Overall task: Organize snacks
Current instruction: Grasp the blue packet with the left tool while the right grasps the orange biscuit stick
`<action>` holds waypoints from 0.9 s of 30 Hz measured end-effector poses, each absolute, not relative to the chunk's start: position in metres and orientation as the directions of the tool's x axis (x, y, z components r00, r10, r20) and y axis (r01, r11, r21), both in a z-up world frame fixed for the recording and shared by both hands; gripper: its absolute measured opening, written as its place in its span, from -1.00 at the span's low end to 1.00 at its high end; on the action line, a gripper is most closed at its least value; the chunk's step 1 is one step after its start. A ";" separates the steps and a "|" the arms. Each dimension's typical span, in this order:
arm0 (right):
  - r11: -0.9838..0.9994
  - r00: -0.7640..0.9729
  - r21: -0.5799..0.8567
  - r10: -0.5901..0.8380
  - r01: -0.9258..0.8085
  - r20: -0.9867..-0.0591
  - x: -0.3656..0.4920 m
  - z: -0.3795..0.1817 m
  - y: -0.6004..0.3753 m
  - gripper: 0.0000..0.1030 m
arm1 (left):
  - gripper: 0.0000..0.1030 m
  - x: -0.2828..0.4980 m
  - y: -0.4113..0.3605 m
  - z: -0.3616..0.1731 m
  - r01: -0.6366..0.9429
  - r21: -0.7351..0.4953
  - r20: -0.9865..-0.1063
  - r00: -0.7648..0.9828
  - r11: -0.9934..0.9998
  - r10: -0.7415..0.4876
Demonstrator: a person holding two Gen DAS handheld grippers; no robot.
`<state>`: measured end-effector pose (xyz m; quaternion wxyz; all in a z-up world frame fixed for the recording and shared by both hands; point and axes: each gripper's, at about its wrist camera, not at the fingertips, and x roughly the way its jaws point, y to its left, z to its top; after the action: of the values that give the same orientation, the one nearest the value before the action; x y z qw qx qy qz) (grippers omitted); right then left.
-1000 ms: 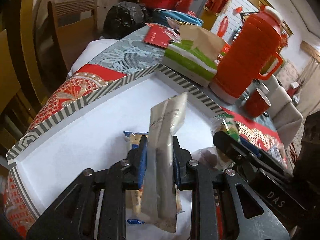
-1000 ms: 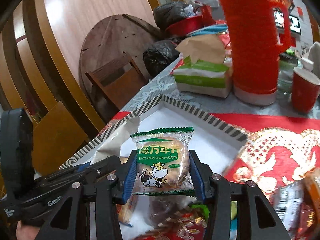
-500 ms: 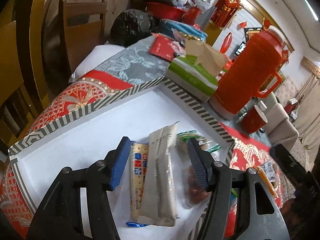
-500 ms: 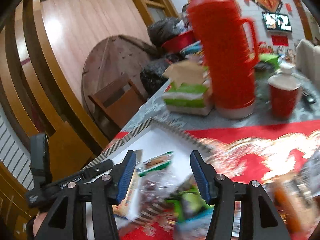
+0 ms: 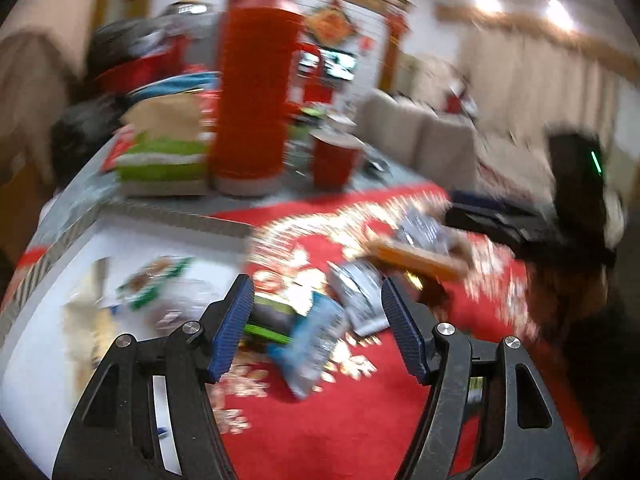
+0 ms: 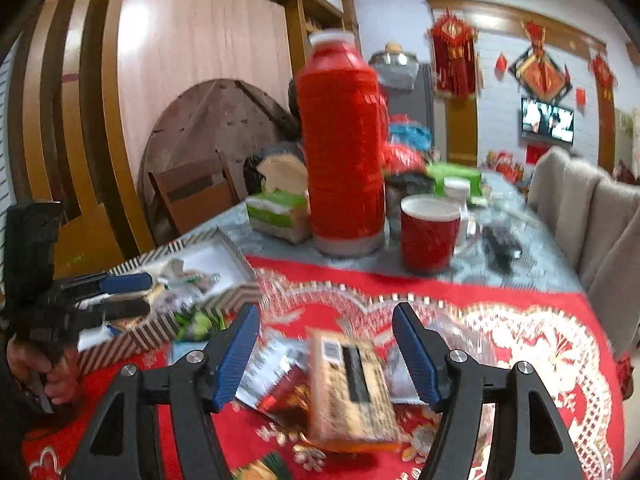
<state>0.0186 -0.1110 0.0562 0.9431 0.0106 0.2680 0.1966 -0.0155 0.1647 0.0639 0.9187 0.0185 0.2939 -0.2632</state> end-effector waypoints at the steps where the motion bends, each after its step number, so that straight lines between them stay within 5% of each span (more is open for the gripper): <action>1: 0.921 0.762 0.117 0.374 -0.372 -0.528 0.022 0.050 -0.111 0.30 | 0.29 -0.016 0.156 0.061 0.515 -0.092 -0.561 0.680 0.852 -0.472; 9: 0.931 0.673 0.101 0.325 -0.350 -0.664 0.051 0.016 -0.100 -0.01 | 0.29 0.019 0.139 0.040 0.570 -0.164 -0.686 0.520 0.805 -0.509; 20: 0.930 0.619 0.237 0.363 -0.280 -0.697 0.067 0.002 -0.111 -0.01 | 0.29 0.030 0.128 0.017 0.545 -0.185 -0.781 0.424 0.818 -0.459; 23: 0.929 0.620 0.247 0.367 -0.274 -0.693 0.065 0.003 -0.110 -0.04 | -0.10 0.034 0.136 0.018 0.508 -0.208 -0.774 0.436 0.836 -0.458; 27: 0.938 0.629 0.218 0.342 -0.269 -0.698 0.059 0.006 -0.108 -0.52 | -0.40 0.038 0.147 0.018 0.468 -0.249 -0.768 0.437 0.848 -0.467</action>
<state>0.0588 -0.1081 0.0063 0.9012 0.0464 0.3961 0.1696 0.0377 0.1467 0.0176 0.8477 0.0004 0.4531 -0.2757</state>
